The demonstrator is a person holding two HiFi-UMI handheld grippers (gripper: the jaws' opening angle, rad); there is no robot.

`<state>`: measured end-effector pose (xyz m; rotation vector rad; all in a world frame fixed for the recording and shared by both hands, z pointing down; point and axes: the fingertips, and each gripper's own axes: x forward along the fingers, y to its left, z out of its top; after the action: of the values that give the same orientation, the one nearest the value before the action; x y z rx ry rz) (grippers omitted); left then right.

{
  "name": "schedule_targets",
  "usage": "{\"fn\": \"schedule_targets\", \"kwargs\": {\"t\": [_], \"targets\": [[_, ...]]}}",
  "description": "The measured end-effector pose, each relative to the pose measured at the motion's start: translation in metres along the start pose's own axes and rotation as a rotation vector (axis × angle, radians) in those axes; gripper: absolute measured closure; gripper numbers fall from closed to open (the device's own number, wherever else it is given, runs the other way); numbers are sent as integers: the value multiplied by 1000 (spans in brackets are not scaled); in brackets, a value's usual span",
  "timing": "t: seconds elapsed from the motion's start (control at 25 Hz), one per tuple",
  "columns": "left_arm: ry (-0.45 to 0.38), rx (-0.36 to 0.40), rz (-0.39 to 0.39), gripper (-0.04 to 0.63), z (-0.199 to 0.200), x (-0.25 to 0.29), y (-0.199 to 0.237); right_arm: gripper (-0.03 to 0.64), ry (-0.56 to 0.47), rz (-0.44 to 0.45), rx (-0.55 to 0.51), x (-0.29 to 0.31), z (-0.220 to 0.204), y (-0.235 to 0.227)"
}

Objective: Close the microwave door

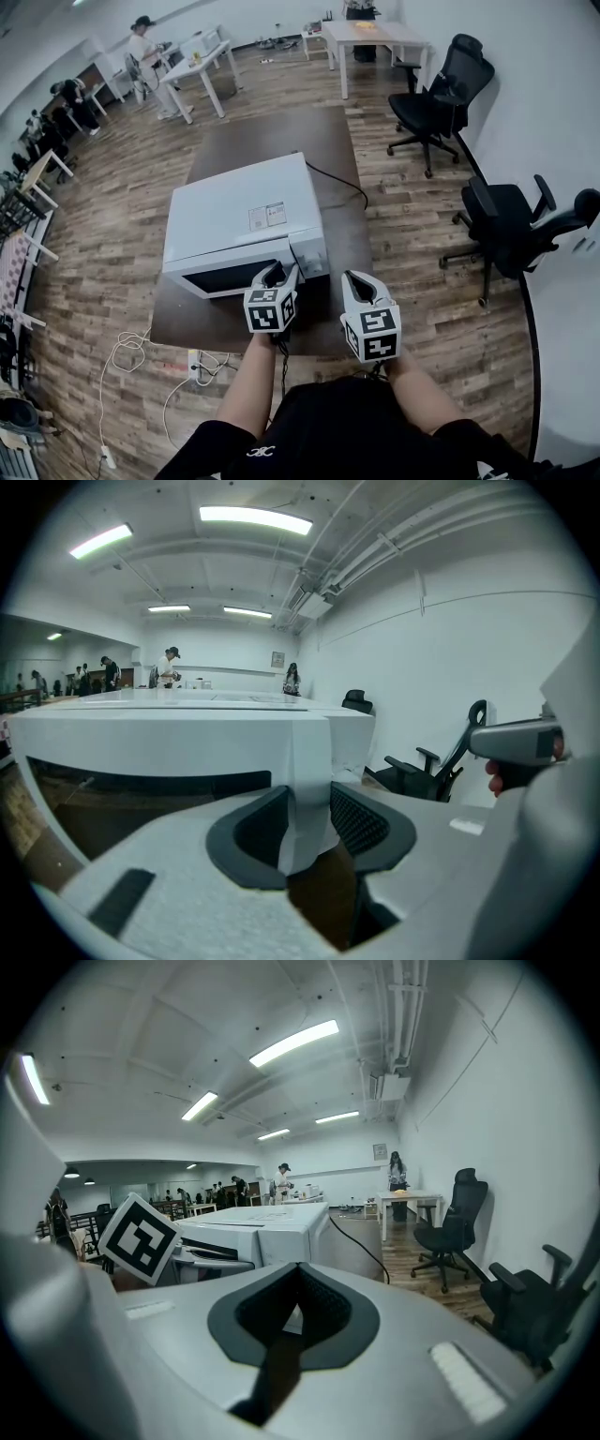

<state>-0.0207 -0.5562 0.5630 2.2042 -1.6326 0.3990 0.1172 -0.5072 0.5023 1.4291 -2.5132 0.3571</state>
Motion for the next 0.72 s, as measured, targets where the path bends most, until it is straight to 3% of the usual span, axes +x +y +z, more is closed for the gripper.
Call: {"fn": "schedule_targets", "kwargs": {"t": [0.56, 0.72], "targets": [[3, -9, 7, 446, -1, 9, 4, 609, -43, 82, -9, -7, 5, 25], [-38, 1, 30, 450, 6, -3, 4, 609, -37, 89, -8, -10, 2, 30]]}}
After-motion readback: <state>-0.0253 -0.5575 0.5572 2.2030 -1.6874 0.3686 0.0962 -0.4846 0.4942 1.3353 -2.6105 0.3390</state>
